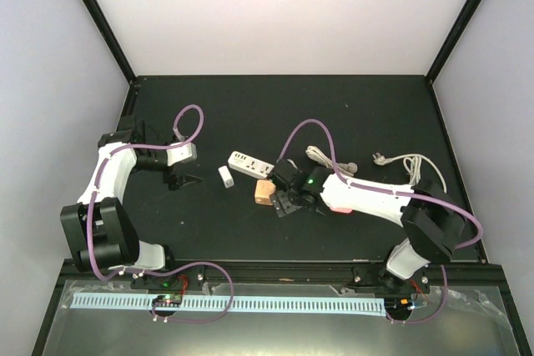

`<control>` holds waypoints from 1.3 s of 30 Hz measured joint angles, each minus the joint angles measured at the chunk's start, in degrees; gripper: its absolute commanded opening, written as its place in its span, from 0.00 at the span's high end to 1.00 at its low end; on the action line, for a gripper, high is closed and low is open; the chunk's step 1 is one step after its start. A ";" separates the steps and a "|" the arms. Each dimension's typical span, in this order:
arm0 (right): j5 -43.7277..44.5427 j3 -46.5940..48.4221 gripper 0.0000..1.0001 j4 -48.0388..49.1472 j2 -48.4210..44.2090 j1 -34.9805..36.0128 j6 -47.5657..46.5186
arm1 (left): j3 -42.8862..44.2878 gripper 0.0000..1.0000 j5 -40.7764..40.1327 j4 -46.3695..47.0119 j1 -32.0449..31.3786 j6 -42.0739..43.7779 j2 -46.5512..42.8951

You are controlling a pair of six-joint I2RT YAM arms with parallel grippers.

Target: Insert the plug

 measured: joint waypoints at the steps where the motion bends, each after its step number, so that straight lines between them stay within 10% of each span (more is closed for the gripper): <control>1: -1.09 1.18 0.00 0.85 -0.24 0.33 0.09 | 0.00 0.03 0.00 -0.09 0.02 0.13 0.00; 21: 1.20 16.70 0.08 2.89 17.20 3.98 9.29 | 0.00 0.03 0.42 -0.79 0.11 1.42 0.00; 30: 3.54 19.21 0.64 3.28 19.74 3.52 9.64 | -0.09 0.02 1.27 -1.29 0.11 3.08 0.00; 39: -13.29 8.46 0.78 9.09 8.17 -2.84 6.67 | -3.91 0.01 3.85 -1.55 -4.13 5.33 -0.76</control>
